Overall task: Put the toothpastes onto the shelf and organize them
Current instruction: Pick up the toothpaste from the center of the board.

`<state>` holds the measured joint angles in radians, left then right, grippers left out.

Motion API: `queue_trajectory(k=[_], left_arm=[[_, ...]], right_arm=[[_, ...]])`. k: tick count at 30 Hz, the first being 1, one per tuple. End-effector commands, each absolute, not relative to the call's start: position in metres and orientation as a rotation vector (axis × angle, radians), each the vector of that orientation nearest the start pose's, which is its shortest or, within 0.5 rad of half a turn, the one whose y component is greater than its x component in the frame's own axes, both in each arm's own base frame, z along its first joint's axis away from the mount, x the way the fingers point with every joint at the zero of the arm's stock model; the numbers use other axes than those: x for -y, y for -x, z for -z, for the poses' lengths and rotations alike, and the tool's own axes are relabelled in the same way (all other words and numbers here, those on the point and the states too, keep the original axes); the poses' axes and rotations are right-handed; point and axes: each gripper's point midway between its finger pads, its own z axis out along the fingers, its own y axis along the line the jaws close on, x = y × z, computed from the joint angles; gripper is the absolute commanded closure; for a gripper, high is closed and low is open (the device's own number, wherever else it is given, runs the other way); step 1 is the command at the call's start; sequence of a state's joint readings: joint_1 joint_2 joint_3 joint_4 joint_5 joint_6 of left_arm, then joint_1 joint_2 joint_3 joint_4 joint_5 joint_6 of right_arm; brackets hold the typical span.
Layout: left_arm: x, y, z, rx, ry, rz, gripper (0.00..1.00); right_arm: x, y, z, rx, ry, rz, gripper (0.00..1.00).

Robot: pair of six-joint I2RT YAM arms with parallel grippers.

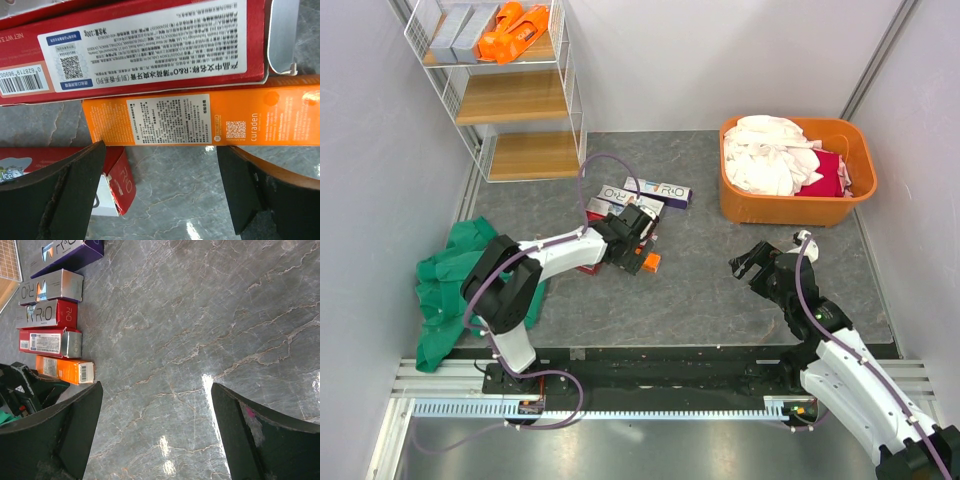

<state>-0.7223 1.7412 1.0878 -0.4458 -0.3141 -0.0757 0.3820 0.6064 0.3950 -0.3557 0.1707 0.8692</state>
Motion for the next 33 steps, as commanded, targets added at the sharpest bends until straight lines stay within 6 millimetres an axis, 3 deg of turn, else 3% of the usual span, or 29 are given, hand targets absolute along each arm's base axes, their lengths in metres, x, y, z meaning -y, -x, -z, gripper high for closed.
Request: queue_trajectory(k=[1,7,15,19,23,33], left_arm=[[0.215,-0.334,-0.049,-2.372,-0.771,-0.216,0.0],[0.222,-0.337,-0.049,-2.32,-0.823,-0.267,0.0],[0.224,-0.335,-0.071,-2.221,-0.795,-0.313,0.01],[0.224,-0.338,-0.067,-2.194,-0.81,-0.325,0.01],[0.23,-0.344,-0.044,-2.219,-0.86,-0.365,0.01],[0.257,-0.361,-0.033,-2.208,-0.941,-0.274,0.0]], right_arm=[[-0.096,-0.24,-0.117,-2.068,-0.611,-0.542,0.02],[-0.095,-0.24,-0.115,-2.079,-0.607,-0.532,0.02],[-0.095,-0.239,-0.112,-2.088,-0.604,-0.523,0.02],[-0.095,-0.239,-0.11,-2.095,-0.605,-0.523,0.02],[-0.096,-0.239,-0.11,-2.099,-0.602,-0.523,0.02],[-0.095,-0.239,-0.11,-2.101,-0.589,-0.515,0.02]])
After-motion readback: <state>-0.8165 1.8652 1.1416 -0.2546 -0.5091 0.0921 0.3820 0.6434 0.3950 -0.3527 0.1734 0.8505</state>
